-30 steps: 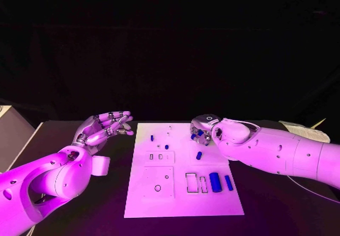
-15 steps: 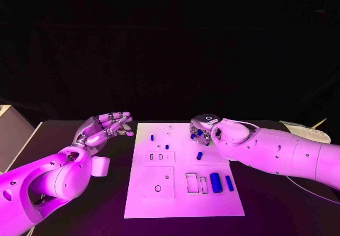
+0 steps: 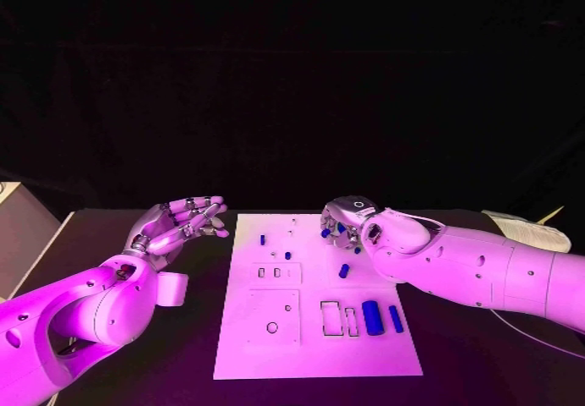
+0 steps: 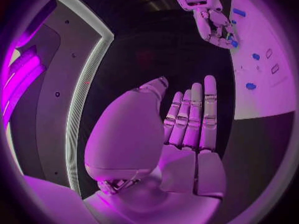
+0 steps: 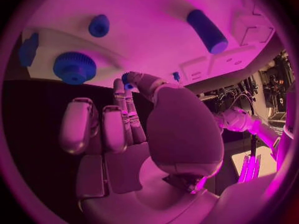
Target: Assemble the parts on the task board
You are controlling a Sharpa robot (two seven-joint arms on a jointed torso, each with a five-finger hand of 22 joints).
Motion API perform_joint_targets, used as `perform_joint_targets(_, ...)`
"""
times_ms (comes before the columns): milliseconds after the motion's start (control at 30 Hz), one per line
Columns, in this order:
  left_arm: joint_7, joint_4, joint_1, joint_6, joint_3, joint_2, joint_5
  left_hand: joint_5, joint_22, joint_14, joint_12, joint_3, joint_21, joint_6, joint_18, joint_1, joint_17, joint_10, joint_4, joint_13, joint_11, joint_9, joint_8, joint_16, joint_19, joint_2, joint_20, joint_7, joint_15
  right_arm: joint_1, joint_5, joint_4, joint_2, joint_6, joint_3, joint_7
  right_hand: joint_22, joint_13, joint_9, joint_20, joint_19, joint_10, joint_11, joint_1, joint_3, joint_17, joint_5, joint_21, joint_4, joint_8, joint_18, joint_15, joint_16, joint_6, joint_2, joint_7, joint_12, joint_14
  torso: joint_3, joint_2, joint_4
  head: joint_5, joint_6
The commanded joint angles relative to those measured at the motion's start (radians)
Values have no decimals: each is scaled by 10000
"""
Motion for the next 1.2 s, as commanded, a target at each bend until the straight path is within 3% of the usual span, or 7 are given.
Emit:
perform_joint_targets(33, 23, -13, 4, 107, 9, 11, -43, -69, 9, -89, -9, -13, 18, -60, 84, 66, 12, -49, -72, 2, 3, -8, -49, 35, -42, -10, 6, 165, 1, 35, 56, 14, 91, -550, 23, -254, 11, 18, 83, -49, 46, 76, -17, 5, 54, 5, 49, 36, -7, 79, -121, -99, 46, 100, 141, -16, 28, 317, 3, 21, -2, -3, 53)
perform_joint_targets(767, -14, -10, 6, 109, 9, 62, -45, -70, 34, -106, -8, -9, 60, -68, 86, 84, 9, -63, -84, 2, 6, -12, -56, 60, -70, -13, 9, 169, 5, 90, 223, -1374, 1579, -745, 69, -423, 56, 25, 114, -52, 48, 71, -17, -19, 46, 43, 10, 67, -11, 92, -128, -100, 70, 95, 138, -13, 7, 323, -18, 53, 59, -13, 44)
perform_joint_targets(1200, -31, 21, 7, 98, 10, 85, -49, -71, 56, -121, -4, -7, 97, -68, 86, 94, 5, -68, -91, 4, 8, -15, -59, 81, -97, -15, 12, 169, 7, 79, 313, -1913, 1995, -719, 70, -386, 62, 27, 124, -53, 47, 65, -13, -27, 48, 43, 25, 72, -14, 90, -129, -100, 73, 80, 136, -8, -2, 323, -20, 56, 57, 2, 65)
